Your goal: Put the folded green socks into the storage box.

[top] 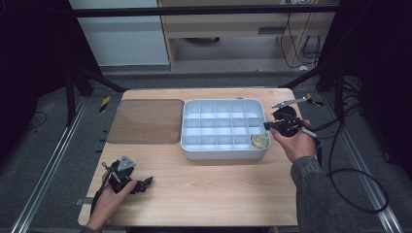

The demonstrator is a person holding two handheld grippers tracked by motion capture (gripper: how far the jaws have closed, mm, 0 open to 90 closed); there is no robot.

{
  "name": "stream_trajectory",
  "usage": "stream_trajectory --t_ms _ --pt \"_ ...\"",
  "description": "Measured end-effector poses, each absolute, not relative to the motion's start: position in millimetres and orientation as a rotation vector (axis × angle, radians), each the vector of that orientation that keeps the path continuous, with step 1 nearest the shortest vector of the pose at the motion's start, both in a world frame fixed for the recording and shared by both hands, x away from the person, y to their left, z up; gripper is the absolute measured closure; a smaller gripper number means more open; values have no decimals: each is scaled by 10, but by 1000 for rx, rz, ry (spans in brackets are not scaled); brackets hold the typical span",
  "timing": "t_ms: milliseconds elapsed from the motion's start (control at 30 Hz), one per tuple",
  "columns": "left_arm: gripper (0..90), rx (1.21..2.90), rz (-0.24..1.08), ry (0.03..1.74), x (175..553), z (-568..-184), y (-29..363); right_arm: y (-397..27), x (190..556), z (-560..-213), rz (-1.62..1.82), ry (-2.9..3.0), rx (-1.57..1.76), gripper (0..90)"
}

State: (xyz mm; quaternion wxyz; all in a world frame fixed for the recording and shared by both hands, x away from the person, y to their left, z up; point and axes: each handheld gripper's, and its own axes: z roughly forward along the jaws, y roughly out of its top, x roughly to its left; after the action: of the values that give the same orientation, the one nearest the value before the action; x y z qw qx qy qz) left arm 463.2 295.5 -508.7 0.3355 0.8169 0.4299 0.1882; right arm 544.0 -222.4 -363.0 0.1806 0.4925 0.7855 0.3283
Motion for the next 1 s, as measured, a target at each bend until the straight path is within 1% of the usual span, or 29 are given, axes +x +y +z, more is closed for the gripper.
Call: stream_trajectory --t_ms 567,700,767,1000 --pt "0 2132 491 1122 4632 -5087 2954 -2297 5313 -3576 995 2191 1382 897" --pt "0 2132 491 1121 4633 -5087 2954 -2321 5283 -3563 1006 2184 1375 848" --pt "0 2132 491 1122 4632 -5087 2954 -2320 5259 -3555 1012 2178 1369 809" --pt "0 2130 491 1122 4630 -5088 2952 -2287 5178 -3520 1031 2145 1356 573"
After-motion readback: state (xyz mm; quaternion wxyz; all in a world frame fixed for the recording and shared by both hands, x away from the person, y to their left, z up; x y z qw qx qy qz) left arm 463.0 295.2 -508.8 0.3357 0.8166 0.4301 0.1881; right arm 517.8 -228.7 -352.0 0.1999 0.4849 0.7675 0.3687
